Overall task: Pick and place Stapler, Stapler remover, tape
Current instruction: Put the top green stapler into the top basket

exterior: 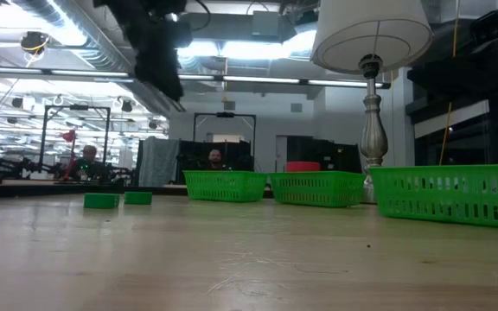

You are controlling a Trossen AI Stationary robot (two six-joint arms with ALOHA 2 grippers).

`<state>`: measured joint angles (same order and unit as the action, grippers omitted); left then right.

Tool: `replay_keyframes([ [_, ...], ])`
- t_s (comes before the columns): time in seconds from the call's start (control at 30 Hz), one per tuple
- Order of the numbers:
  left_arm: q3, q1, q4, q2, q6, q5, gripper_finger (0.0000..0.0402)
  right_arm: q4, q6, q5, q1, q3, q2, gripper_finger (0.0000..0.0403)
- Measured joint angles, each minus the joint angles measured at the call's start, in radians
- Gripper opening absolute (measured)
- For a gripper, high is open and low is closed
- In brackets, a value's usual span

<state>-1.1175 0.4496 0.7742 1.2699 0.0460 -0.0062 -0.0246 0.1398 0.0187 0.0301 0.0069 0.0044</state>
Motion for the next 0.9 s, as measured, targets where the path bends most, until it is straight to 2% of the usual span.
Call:
replay_keyframes([
  [0.27,0.0,-0.075,0.187,-0.022,0.103,-0.017,0.0134,0.0,0.0,0.0,0.0,0.0,0.0,0.0179],
  [0.63,0.0,-0.175,0.235,-0.018,0.227,-0.153,0.0159,0.0,0.0,0.0,0.0,0.0,0.0,0.0179],
  [0.9,0.0,-0.224,0.252,-0.018,0.337,-0.16,0.0195,0.0,0.0,0.0,0.0,0.0,0.0,0.0179],
])
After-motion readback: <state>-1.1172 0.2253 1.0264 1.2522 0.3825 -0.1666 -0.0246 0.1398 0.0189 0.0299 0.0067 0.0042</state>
